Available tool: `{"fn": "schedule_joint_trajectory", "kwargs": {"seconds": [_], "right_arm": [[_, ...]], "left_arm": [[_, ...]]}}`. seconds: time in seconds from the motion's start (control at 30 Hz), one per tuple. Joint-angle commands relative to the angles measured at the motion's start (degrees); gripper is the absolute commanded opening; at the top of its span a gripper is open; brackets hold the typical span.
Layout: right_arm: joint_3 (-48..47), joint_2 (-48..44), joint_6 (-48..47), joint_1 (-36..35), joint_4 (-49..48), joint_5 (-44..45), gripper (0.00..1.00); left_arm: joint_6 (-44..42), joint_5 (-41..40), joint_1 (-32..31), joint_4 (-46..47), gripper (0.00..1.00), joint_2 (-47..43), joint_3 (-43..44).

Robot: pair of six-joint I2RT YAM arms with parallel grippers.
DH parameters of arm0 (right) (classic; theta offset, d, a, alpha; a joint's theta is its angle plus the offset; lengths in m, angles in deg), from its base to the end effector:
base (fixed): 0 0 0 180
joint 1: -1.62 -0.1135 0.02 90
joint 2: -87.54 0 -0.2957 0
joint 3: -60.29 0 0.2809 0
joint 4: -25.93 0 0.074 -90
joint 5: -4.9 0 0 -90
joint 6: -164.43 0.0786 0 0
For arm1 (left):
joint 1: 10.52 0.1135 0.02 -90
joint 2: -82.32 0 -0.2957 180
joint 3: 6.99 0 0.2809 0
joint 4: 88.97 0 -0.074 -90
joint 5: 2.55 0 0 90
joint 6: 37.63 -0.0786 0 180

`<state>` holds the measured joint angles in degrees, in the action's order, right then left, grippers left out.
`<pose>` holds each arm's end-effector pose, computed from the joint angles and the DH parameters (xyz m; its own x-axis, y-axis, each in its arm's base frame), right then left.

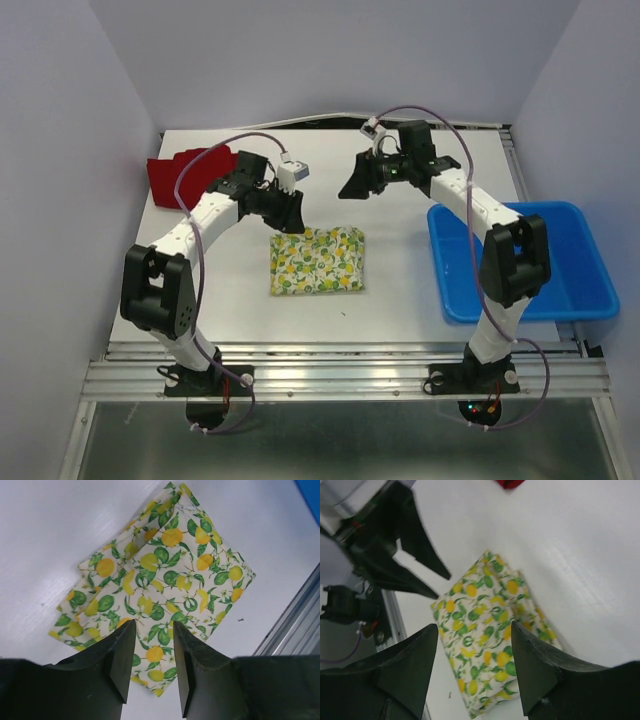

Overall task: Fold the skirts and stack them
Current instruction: Fold the skirt, then neatly place the folded skirt to the corner

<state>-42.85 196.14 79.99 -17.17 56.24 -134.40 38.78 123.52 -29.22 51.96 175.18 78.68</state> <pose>0.4500 0.2160 0.2938 -0.6275 -0.1468 -0.7646 -0.7350 0.4355 0.5197 0.3721 -0.1748 0.2743 -0.5137 0.3744 -0.7720 0.7875 0.5629 -0.2510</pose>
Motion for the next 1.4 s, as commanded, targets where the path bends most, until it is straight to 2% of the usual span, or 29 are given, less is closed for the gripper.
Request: {"fn": "schedule_joint_trajectory", "kwargs": {"seconds": [0.0, 0.1, 0.23, 0.5, 0.63, 0.77, 0.8, 0.87, 0.9, 0.93, 1.03, 1.1, 1.23, 1.37], "right_arm": [[9.6, -2.9, 0.1, -6.2, 3.5, -5.7, 0.65], [13.3, -1.2, 0.9, -6.7, 2.7, -3.6, 0.63], [15.9, 1.9, -0.7, -6.2, 2.8, 2.2, 0.61], [15.3, 8.4, -1.7, -2.2, 3.4, 14.6, 0.58], [11.6, 8.0, -2.5, -1.4, 6.4, 15.6, 0.57], [7.0, 2.3, 3.4, -2.6, 7.0, 11.5, 0.59], [6.3, -0.5, 5.7, -3.3, 6.5, 12.5, 0.63], [5.1, -2.7, 7.0, -6.1, 5.6, 15.3, 0.67], [4.2, -3.9, 7.0, -7.3, 5.8, 17.4, 0.67], [2.1, -4.1, 7.0, -8.7, 5.9, 24.2, 0.68], [-3.9, -2.0, 5.2, -14.5, 10.0, 37.5, 0.68], [-5.2, -1.0, 5.3, -17.0, 9.8, 41.7, 0.66], [-8.9, 2.8, 6.3, -23.6, 10.1, 49.5, 0.64], [-13.5, 8.6, 6.3, -27.5, 9.4, 54.4, 0.65]], "left_arm": [[10.4, 6.0, -0.2, 8.4, 0.43, 1.7, -5.3], [13.2, 6.6, 0.9, 11.6, 0.41, 4.3, -8.5], [12.2, 6.4, 2.5, 11.0, 0.38, 10.0, -7.5], [9.3, 3.7, 3.6, 9.5, 0.34, 20.2, 1.8], [6.8, 4.2, 3.7, 7.9, 0.35, 18.9, 6.2], [5.7, 3.0, 4.4, 10.4, 0.48, 8.7, 3.8], [5.7, 0.9, 4.5, 12.0, 0.5, 3.4, 1.8], [6.5, -1.6, 5.1, 14.0, 0.74, -3.8, -0.8], [7.1, -3.8, 5.6, 15.0, 0.91, -6.1, -1.8], [8.6, -4.9, 6.3, 15.9, 0.98, -8.2, -2.6], [17.7, -5.5, 11.7, 19.5, 0.99, -14.6, -6.2], [26.9, -9.2, 14.1, 23.4, 0.99, -18.7, -9.8], [27.6, -9.3, 21.1, 26.3, 0.99, -23.0, -13.7], [27.3, -13.1, 23.0, 24.8, 0.99, -24.1, -15.2]]}}
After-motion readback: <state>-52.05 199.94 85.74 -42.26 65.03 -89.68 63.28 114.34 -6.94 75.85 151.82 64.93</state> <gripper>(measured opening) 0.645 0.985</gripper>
